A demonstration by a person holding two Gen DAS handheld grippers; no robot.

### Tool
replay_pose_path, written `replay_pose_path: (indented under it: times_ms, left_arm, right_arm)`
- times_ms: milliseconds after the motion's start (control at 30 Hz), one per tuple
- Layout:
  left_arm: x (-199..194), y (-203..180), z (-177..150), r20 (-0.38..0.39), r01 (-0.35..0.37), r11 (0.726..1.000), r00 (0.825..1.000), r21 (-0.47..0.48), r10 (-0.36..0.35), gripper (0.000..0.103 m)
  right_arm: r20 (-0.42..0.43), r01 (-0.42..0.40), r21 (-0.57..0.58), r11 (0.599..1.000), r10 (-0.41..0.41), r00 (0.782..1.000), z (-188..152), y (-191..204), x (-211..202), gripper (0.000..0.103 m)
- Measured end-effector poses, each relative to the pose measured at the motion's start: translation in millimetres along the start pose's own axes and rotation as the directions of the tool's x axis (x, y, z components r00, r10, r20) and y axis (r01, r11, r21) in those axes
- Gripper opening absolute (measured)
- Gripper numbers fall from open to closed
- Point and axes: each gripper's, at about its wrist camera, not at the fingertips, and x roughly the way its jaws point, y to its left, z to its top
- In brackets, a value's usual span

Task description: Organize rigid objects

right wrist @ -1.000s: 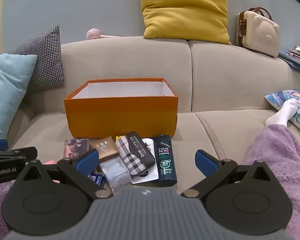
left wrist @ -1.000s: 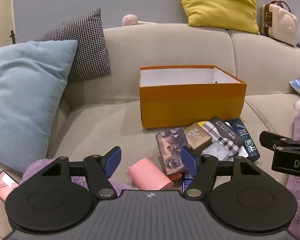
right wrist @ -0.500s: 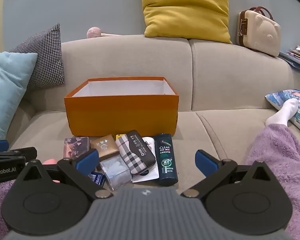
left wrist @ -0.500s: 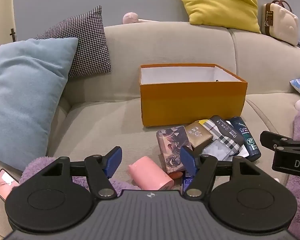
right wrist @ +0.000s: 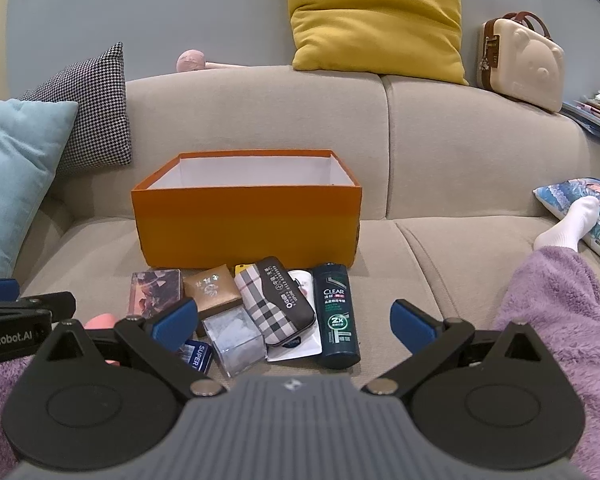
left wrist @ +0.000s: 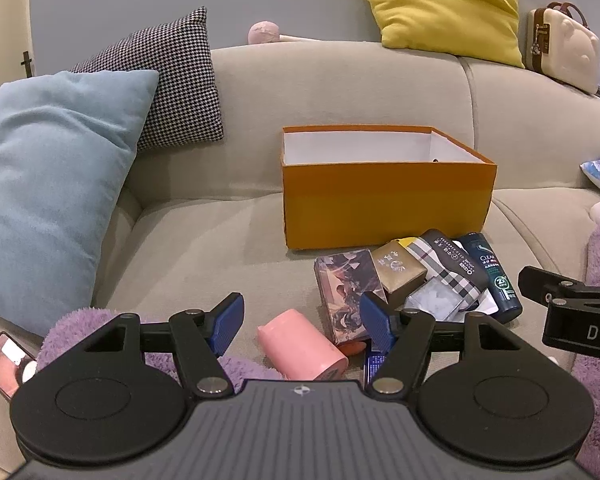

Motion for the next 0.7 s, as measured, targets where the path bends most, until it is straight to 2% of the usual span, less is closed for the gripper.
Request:
replay_pose_path:
  times_ms: [700]
  left_arm:
    - [1.2, 1.0, -0.6, -0.016, 0.018, 1.000, 1.000, -0.011, -0.018, 0.078]
  right_arm:
    - [-0.018, 0.007, 0.004, 1.000, -0.006, 1.000, -1.1, 1.0, 2.5, 0.102]
